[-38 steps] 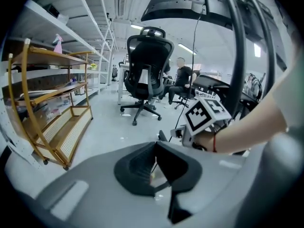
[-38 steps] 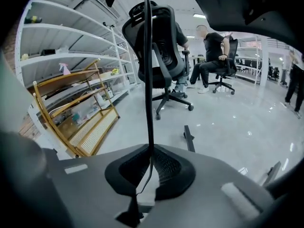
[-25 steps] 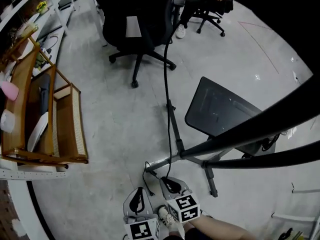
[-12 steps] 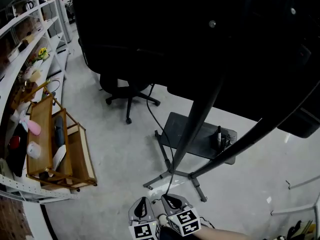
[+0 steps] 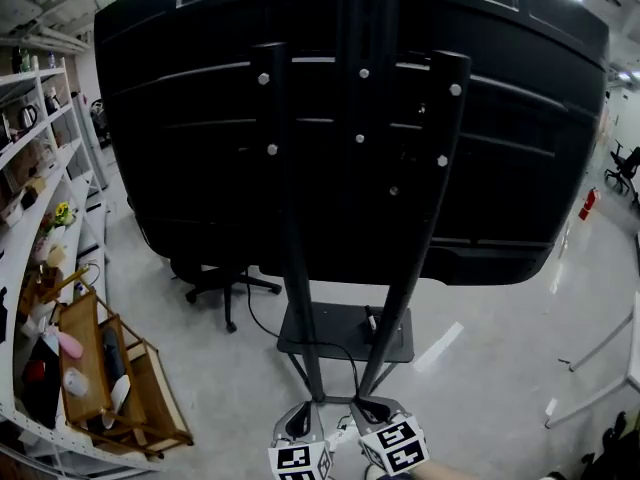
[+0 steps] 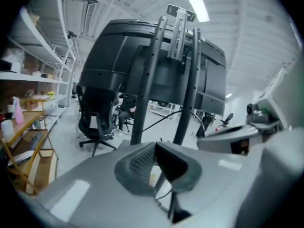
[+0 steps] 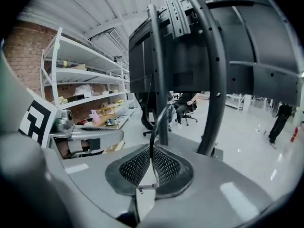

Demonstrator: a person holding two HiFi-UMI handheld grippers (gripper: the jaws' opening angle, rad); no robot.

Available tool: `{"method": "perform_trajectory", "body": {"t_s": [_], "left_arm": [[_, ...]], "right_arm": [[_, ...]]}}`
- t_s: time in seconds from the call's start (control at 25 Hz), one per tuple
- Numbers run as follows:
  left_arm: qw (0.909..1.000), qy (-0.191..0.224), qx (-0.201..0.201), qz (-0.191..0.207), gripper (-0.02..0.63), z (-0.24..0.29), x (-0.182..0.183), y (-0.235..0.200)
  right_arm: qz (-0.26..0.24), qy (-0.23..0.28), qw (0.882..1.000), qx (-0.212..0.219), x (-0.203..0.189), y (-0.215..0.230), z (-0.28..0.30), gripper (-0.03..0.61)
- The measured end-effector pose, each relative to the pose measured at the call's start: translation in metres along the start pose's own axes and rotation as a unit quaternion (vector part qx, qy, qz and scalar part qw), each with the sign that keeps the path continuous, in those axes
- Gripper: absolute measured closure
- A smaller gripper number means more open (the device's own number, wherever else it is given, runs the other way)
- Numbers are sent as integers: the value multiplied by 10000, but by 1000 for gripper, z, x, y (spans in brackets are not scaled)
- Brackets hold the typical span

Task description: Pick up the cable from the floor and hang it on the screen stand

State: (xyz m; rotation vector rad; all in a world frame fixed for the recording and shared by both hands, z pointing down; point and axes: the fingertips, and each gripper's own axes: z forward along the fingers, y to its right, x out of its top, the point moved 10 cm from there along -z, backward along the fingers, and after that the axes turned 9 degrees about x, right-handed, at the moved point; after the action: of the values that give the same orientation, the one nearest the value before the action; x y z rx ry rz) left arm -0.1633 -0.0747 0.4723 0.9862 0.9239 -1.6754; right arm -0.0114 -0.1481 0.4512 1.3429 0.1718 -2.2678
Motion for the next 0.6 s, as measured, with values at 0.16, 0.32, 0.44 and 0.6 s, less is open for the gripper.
{"method": "perform_trajectory", "body": {"t_s": [0.16,0.32,0.44,0.6], "left_arm": [[9987,163,-433,194,606,16,56,39],[9957,288,-684,551,606,35,108,74],[9913,505,-845,874,606,42,148,100],[9818,1051,-1101,1136,606,40,216,131]], "right_arm": [[-260,401,9973,-557,43,34,-44,563],[-451,729,9927,-843,83,65,-75,563],[-691,998,9865,-1102,115,81,-99,563],[-1091,1534,9722,-1393,176,100,-136,561]]}}
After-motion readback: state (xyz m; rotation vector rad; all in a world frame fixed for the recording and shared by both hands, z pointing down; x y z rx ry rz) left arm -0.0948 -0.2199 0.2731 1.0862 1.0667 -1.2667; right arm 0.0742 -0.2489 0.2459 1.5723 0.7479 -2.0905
